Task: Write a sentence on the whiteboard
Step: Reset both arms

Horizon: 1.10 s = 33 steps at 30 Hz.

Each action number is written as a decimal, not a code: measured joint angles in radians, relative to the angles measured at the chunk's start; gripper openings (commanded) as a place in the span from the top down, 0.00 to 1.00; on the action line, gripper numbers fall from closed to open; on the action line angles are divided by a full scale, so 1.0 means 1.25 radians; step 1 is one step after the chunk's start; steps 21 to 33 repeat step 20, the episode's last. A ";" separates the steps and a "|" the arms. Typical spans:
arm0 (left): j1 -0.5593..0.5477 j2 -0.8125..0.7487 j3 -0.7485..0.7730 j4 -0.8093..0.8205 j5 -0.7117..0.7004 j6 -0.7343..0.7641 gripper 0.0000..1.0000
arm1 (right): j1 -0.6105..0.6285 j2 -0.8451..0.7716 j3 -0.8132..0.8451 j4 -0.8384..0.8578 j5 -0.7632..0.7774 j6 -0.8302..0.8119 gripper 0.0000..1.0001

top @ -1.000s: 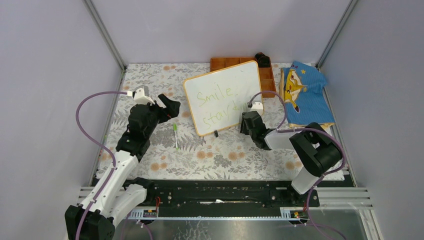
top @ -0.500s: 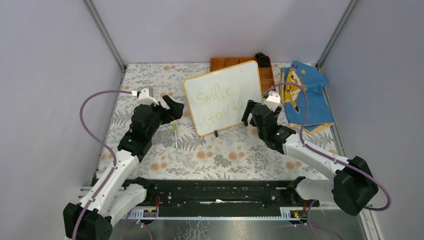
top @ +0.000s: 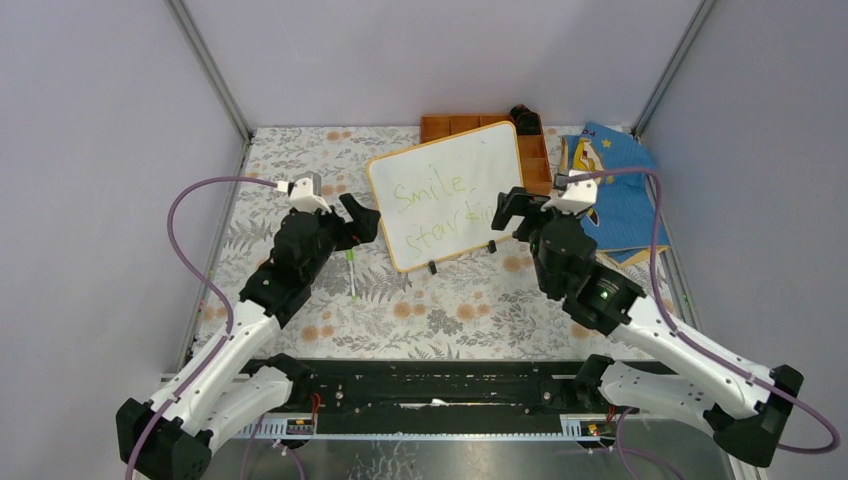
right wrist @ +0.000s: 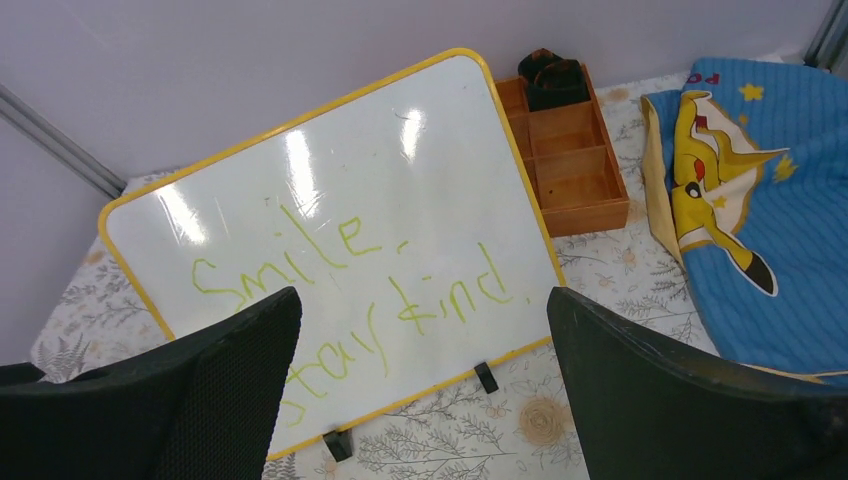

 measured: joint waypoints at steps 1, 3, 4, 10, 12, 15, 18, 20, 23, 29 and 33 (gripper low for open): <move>-0.004 -0.005 0.000 0.001 -0.004 0.000 0.01 | 0.000 -0.023 -0.015 0.015 -0.006 -0.007 0.00; -0.010 -0.010 0.000 0.001 -0.009 0.000 0.01 | 0.000 -0.058 -0.048 0.038 -0.011 -0.020 0.00; -0.013 -0.010 0.000 0.001 -0.013 0.000 0.01 | 0.000 -0.073 -0.067 0.049 -0.012 -0.026 0.00; -0.019 -0.010 0.000 0.000 -0.028 0.000 0.01 | 0.000 -0.120 -0.186 0.094 -0.015 -0.066 0.00; -0.021 -0.010 0.000 0.000 -0.031 0.000 0.01 | 0.000 -0.136 -0.213 0.107 -0.019 -0.080 0.00; -0.022 -0.010 0.000 0.000 -0.031 0.000 0.01 | 0.000 -0.155 -0.234 0.139 -0.020 -0.101 0.00; -0.022 -0.010 0.000 0.000 -0.032 0.000 0.01 | 0.000 -0.162 -0.244 0.178 -0.017 -0.121 0.00; -0.022 -0.010 0.000 0.000 -0.034 0.000 0.01 | 0.000 -0.163 -0.253 0.202 -0.013 -0.131 0.00; -0.022 -0.010 0.000 0.000 -0.034 0.000 0.01 | 0.000 -0.163 -0.253 0.202 -0.013 -0.131 0.00; -0.022 -0.010 0.000 0.000 -0.034 0.000 0.01 | 0.000 -0.163 -0.253 0.202 -0.013 -0.131 0.00; -0.022 -0.010 0.000 0.000 -0.034 0.000 0.01 | 0.000 -0.163 -0.253 0.202 -0.013 -0.131 0.00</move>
